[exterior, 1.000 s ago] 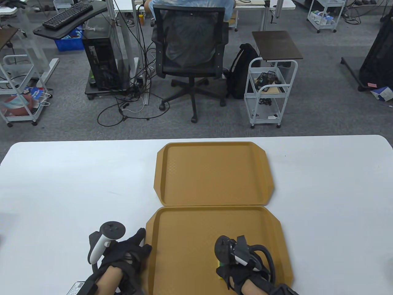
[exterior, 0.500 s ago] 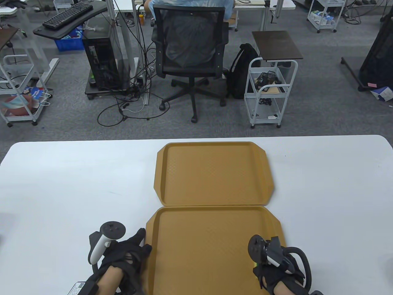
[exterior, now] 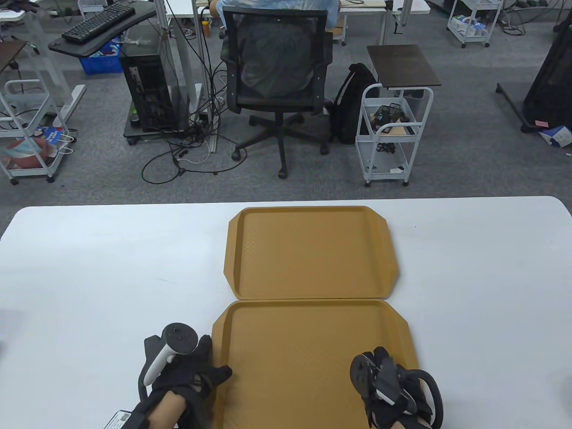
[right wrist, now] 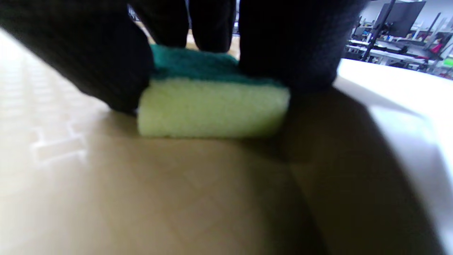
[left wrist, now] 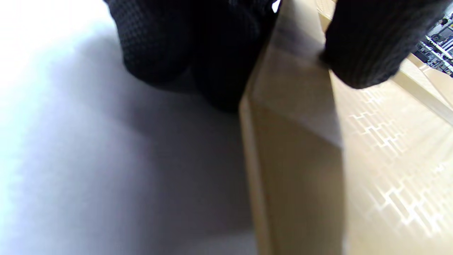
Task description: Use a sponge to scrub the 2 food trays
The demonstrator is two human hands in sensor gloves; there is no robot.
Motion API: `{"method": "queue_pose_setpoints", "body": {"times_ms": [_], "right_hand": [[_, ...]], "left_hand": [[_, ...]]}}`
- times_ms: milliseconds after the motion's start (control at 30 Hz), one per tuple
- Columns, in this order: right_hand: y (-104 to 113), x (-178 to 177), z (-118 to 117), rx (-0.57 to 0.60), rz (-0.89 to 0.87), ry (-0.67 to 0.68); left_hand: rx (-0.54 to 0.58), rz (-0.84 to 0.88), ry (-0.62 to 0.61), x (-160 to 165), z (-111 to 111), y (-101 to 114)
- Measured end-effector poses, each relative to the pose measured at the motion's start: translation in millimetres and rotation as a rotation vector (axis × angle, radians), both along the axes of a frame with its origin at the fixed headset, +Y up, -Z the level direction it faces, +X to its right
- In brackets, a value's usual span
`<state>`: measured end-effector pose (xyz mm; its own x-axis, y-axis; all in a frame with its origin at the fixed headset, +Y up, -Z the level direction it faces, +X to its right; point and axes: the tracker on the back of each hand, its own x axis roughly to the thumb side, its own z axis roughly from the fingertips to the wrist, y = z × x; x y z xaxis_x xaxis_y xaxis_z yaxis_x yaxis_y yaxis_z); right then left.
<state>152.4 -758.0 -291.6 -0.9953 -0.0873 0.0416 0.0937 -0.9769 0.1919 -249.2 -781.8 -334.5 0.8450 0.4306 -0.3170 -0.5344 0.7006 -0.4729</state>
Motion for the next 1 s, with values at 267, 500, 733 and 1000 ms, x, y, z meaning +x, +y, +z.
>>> {"method": "queue_pose_setpoints", "body": {"times_ms": [267, 500, 733, 1000], "right_hand": [[0, 6, -2, -0.012, -0.058, -0.001], [33, 29, 2, 0.115, -0.243, -0.016], [57, 57, 5, 0.184, -0.359, -0.067], [65, 68, 6, 0.207, -0.429, -0.083]], "left_hand": [[-0.004, 0.041, 0.018, -2, 0, -1], [-0.060, 0.233, 0.150, -10, 3, -3], [-0.083, 0.424, 0.131, -11, 1, 3], [-0.072, 0.563, 0.148, -11, 5, 9]]}}
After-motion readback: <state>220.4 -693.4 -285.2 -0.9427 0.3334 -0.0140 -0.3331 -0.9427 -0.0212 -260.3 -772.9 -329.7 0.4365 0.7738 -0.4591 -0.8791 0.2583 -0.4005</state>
